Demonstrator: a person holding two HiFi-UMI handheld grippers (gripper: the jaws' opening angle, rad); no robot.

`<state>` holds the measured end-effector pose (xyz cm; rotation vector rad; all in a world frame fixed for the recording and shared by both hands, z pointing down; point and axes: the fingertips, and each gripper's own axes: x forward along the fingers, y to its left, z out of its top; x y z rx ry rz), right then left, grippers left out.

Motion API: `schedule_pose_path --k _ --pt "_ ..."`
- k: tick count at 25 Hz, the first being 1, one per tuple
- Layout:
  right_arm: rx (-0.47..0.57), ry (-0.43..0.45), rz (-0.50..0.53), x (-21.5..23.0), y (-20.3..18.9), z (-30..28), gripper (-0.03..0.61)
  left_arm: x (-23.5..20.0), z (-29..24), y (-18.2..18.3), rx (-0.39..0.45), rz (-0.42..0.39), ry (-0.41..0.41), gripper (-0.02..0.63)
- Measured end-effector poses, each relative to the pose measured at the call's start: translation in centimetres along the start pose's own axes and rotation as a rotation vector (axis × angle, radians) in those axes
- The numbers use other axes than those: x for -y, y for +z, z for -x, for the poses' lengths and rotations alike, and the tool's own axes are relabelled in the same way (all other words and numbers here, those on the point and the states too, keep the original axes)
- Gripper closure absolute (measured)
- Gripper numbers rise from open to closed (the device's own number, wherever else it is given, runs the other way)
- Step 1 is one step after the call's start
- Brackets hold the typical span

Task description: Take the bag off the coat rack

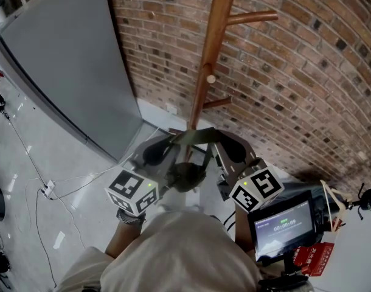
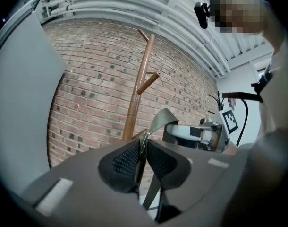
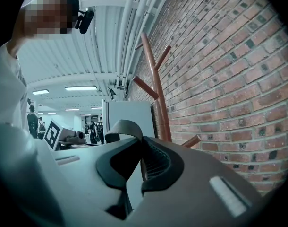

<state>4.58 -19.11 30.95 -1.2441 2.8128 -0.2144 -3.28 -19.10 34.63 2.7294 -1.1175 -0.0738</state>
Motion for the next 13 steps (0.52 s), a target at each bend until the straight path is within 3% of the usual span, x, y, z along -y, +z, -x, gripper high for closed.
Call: schedule_pose_path --k 13 --pt "-0.038 -0.002 0.021 0.5 -1.4 0.0 0.571 -0.4 -0.1 -0.8 -0.025 0.013 0.014 0.568"
